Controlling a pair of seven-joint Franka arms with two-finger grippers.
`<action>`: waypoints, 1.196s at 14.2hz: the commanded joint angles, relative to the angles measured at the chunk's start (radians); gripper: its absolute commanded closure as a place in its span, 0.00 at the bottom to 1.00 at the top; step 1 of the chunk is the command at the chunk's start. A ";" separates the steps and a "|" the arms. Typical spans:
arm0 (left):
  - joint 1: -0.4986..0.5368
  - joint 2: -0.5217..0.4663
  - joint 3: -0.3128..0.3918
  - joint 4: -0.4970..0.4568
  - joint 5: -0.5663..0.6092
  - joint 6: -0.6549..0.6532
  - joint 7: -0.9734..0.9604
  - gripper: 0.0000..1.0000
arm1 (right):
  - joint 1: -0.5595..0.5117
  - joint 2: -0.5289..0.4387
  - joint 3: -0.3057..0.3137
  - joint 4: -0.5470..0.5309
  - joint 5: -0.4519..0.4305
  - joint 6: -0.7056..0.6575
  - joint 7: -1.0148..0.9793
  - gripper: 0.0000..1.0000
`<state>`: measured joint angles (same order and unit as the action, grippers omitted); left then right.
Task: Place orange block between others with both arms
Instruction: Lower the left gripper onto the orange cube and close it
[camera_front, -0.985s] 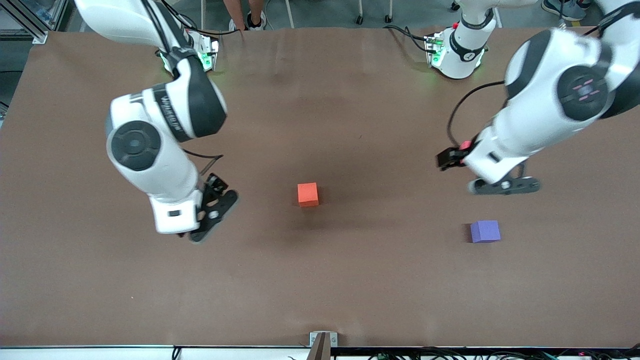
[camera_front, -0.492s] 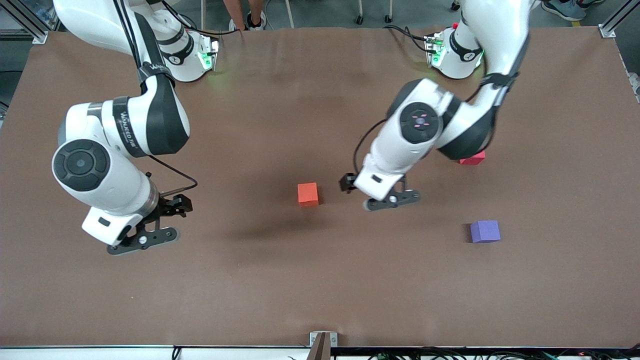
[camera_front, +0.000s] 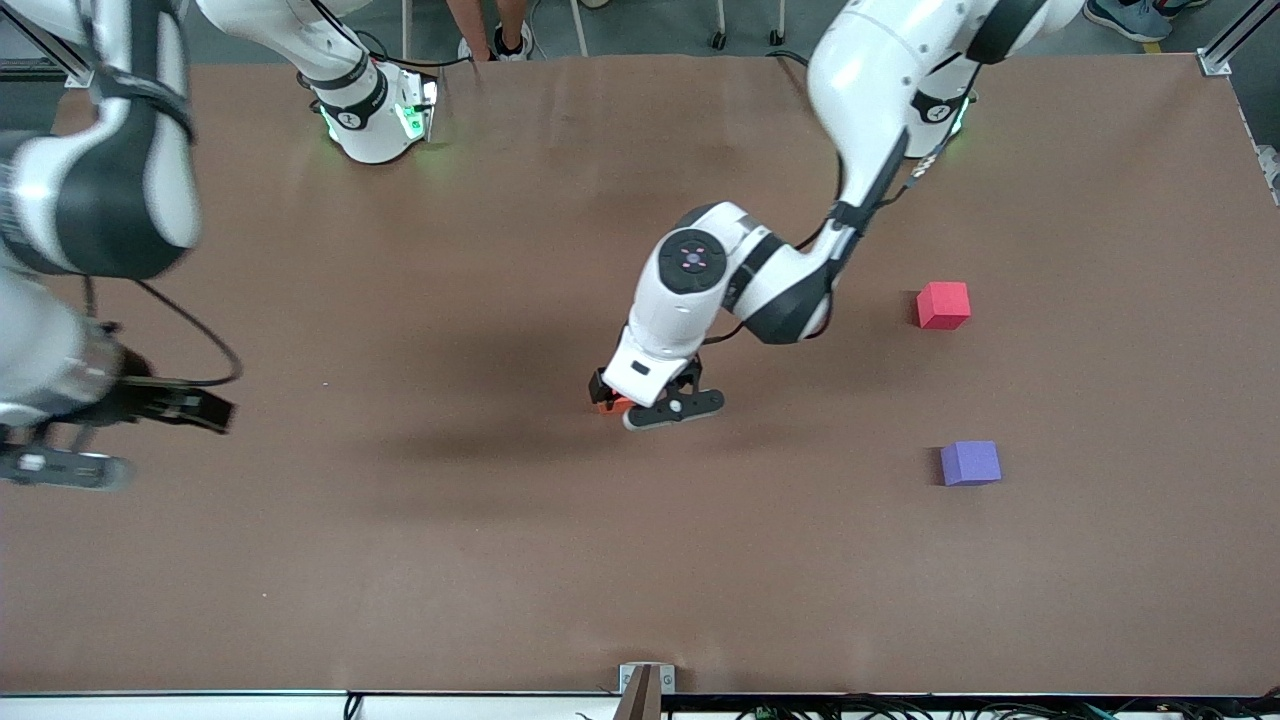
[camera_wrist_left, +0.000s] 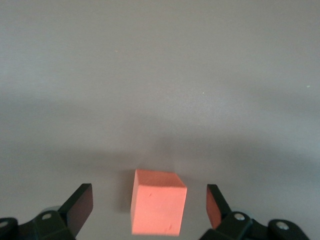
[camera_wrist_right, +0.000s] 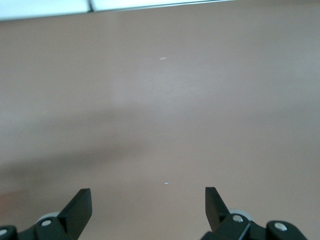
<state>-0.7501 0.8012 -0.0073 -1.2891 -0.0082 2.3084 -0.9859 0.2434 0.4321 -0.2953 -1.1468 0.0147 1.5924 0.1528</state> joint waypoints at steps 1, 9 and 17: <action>-0.116 0.097 0.122 0.085 0.004 0.019 -0.020 0.00 | -0.081 -0.116 0.044 -0.105 0.045 0.014 0.019 0.00; -0.178 0.165 0.156 0.090 0.004 0.100 -0.085 0.00 | -0.257 -0.297 0.163 -0.254 0.074 0.043 -0.036 0.00; -0.245 0.194 0.216 0.088 0.013 0.091 -0.111 0.00 | -0.263 -0.378 0.203 -0.313 0.021 0.064 -0.098 0.00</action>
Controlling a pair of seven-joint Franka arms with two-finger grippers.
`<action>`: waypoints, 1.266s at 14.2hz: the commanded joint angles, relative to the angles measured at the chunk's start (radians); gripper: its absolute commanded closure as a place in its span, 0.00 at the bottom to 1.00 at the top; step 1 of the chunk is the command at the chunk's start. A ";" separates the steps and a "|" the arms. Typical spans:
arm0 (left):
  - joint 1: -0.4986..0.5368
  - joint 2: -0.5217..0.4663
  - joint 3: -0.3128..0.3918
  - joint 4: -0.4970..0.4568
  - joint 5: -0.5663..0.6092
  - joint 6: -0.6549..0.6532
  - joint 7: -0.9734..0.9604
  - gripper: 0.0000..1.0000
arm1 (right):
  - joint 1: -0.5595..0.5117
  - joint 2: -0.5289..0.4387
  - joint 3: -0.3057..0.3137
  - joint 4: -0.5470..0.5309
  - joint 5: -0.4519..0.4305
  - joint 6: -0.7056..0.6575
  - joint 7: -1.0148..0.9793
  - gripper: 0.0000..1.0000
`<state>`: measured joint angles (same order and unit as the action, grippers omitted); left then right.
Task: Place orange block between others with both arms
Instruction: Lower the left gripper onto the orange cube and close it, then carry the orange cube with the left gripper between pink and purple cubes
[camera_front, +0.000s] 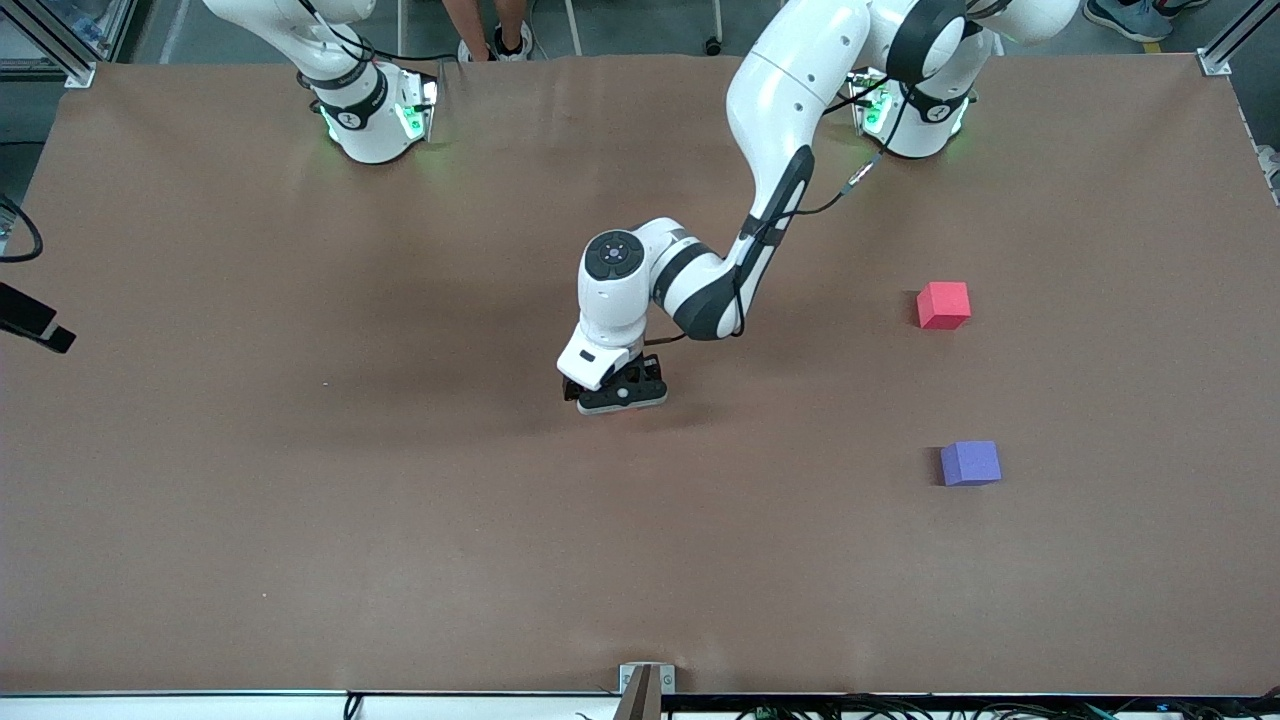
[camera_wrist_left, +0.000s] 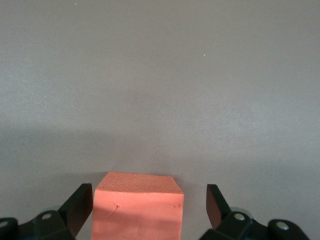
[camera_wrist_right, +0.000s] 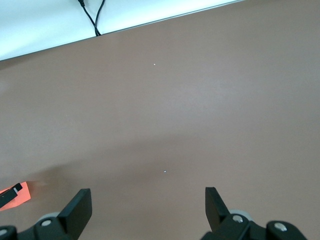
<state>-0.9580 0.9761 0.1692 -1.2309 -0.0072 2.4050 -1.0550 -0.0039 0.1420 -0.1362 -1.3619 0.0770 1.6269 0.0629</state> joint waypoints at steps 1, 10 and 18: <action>-0.038 0.019 0.044 0.030 0.012 -0.010 -0.051 0.03 | -0.016 -0.103 0.059 -0.115 -0.057 0.034 -0.008 0.00; -0.044 -0.049 0.043 0.022 0.026 -0.157 -0.046 0.70 | -0.025 -0.114 0.072 -0.167 -0.068 0.028 -0.061 0.00; 0.192 -0.302 0.036 -0.053 0.012 -0.449 0.099 0.71 | -0.031 -0.124 0.070 -0.191 -0.071 0.039 -0.097 0.00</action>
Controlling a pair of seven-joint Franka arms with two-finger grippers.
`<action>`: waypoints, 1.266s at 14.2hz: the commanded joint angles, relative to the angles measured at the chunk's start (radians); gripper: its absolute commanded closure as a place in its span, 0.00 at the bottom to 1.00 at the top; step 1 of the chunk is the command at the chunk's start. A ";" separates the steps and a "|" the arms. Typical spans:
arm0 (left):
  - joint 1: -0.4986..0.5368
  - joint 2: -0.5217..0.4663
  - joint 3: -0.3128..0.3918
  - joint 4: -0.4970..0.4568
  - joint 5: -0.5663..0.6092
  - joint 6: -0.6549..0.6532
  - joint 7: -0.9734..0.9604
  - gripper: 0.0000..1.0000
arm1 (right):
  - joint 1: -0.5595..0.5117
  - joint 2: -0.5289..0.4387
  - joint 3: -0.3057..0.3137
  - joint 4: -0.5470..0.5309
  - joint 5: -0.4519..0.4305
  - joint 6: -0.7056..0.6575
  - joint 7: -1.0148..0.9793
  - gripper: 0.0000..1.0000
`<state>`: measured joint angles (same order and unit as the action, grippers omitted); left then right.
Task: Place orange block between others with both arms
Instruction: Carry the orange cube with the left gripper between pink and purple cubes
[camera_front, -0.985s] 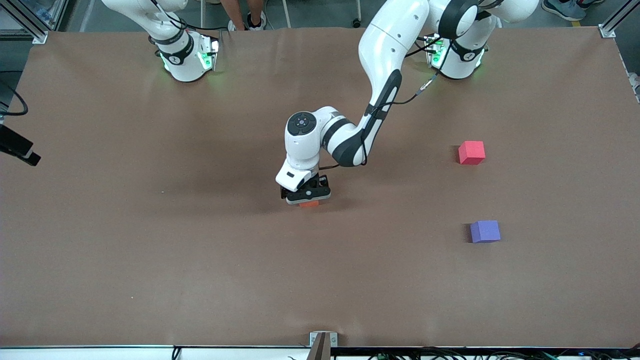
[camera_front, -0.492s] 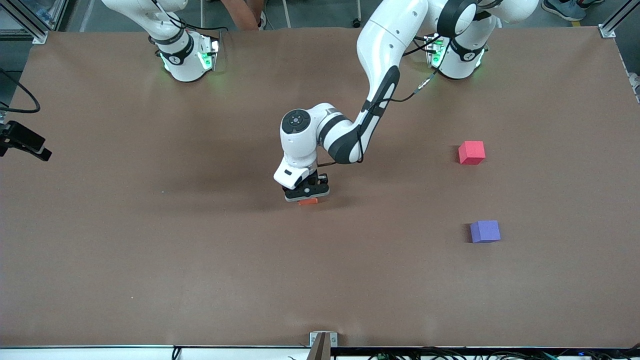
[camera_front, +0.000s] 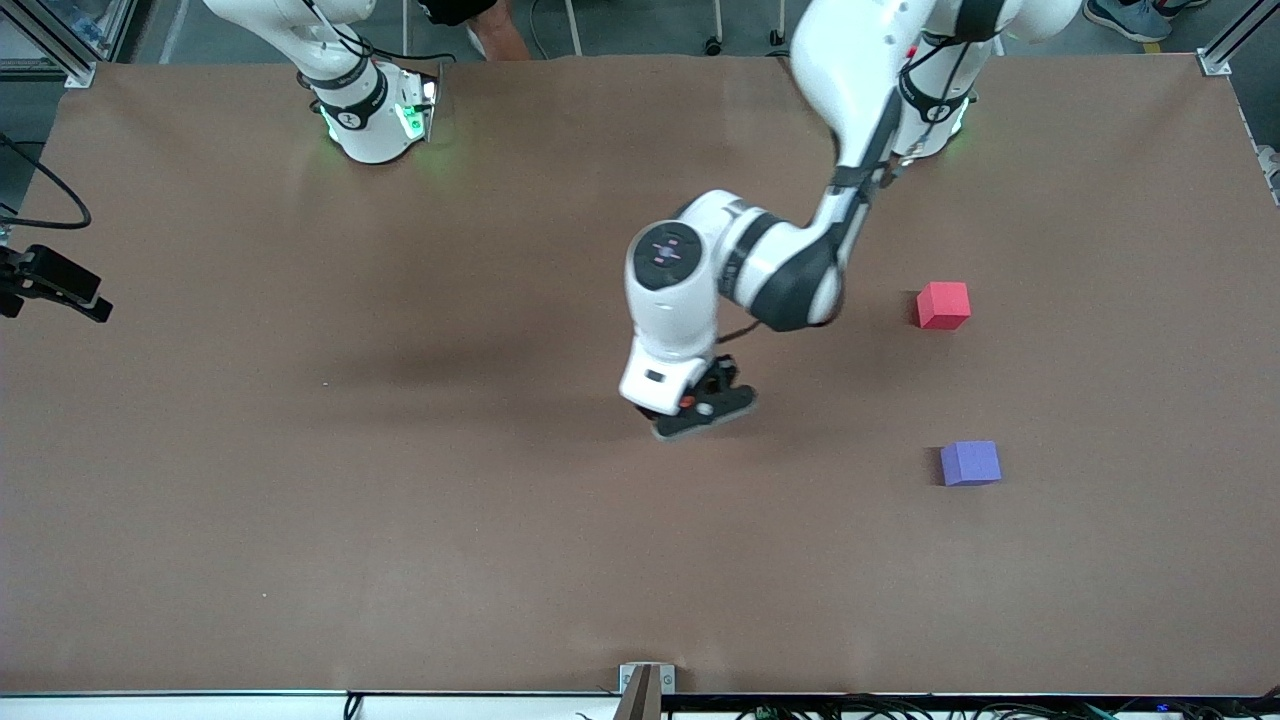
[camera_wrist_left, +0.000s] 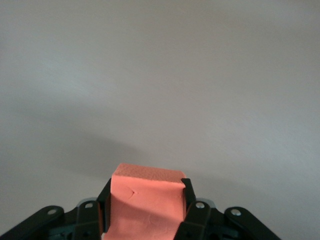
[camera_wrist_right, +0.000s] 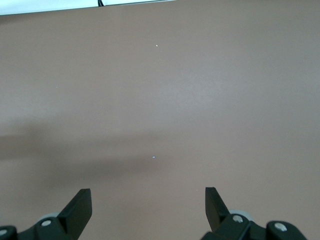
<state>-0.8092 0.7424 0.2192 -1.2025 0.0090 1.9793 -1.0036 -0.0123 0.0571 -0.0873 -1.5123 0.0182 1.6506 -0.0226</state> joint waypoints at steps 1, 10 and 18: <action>0.073 -0.116 -0.015 -0.147 -0.004 -0.024 0.104 0.71 | -0.023 -0.036 0.021 -0.030 -0.011 0.015 -0.004 0.00; 0.369 -0.501 -0.017 -0.767 -0.001 0.280 0.595 0.70 | -0.012 -0.030 0.023 0.004 -0.009 0.020 -0.007 0.00; 0.542 -0.450 -0.020 -1.014 -0.003 0.657 0.833 0.70 | 0.040 -0.008 -0.008 0.007 -0.004 0.052 0.001 0.00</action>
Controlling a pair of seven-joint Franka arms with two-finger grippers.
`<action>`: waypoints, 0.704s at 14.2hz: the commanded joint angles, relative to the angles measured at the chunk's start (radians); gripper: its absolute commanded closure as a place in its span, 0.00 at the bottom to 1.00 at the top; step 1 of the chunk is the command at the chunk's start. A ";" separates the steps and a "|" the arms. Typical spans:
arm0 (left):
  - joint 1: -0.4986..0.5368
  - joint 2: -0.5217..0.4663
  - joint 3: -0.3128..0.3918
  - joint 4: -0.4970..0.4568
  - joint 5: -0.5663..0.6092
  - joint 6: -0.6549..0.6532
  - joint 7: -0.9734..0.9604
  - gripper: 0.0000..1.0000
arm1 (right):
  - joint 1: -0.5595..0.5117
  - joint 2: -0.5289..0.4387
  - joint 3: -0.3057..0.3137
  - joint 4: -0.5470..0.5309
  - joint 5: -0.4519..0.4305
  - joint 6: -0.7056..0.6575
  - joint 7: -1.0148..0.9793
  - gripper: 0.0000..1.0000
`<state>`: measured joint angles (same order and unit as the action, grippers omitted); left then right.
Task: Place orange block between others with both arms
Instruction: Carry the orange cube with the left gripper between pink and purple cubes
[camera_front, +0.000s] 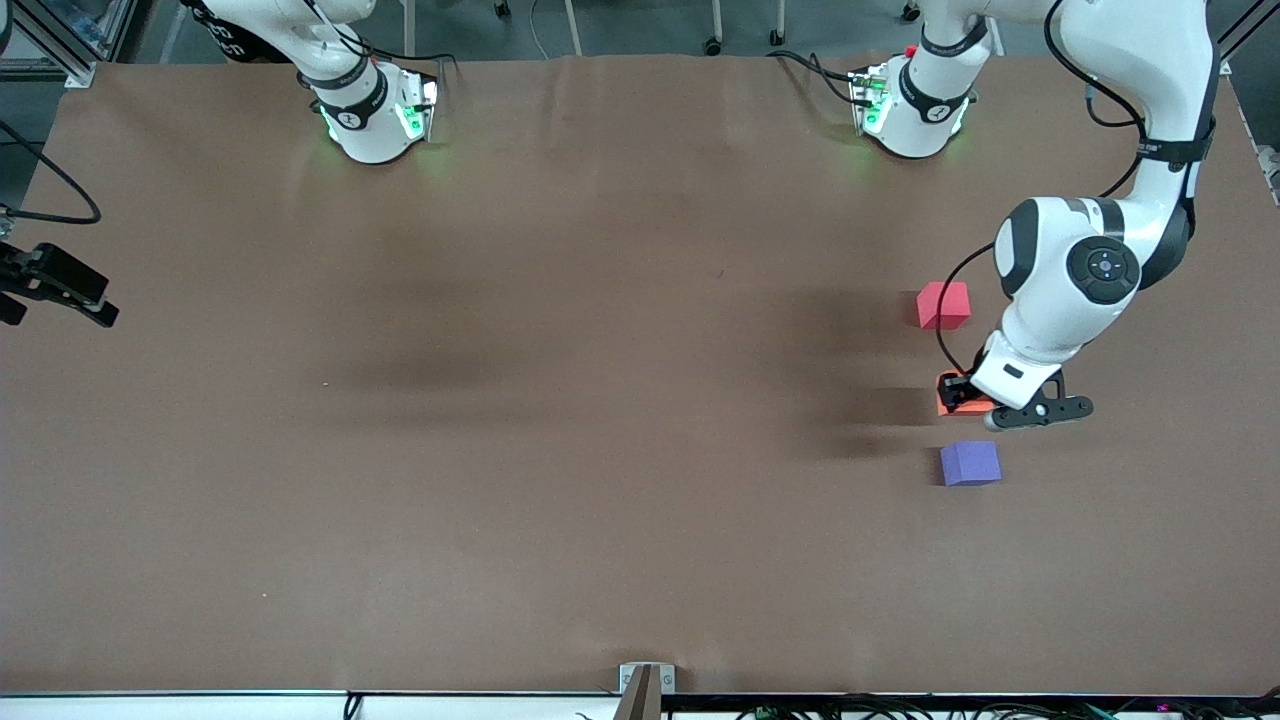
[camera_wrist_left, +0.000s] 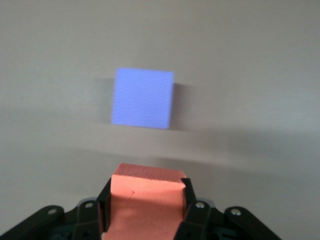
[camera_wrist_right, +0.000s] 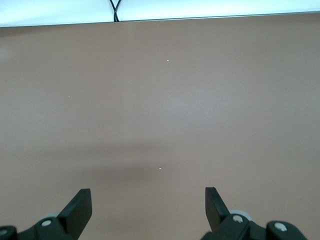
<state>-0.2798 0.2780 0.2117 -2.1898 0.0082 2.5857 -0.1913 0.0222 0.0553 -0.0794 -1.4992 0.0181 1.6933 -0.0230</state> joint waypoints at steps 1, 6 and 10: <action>0.013 0.030 -0.012 -0.031 -0.002 0.068 0.021 0.70 | -0.004 -0.006 -0.016 -0.006 0.000 0.009 0.001 0.00; 0.036 0.067 -0.026 -0.050 -0.004 0.131 0.023 0.70 | -0.021 -0.006 -0.010 -0.006 0.002 0.008 0.001 0.00; 0.056 0.090 -0.063 -0.050 -0.033 0.165 0.023 0.70 | -0.021 -0.006 -0.010 -0.006 0.002 0.009 0.001 0.00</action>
<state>-0.2450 0.3619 0.1763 -2.2302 -0.0016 2.7164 -0.1778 0.0098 0.0559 -0.0955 -1.4992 0.0185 1.6959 -0.0229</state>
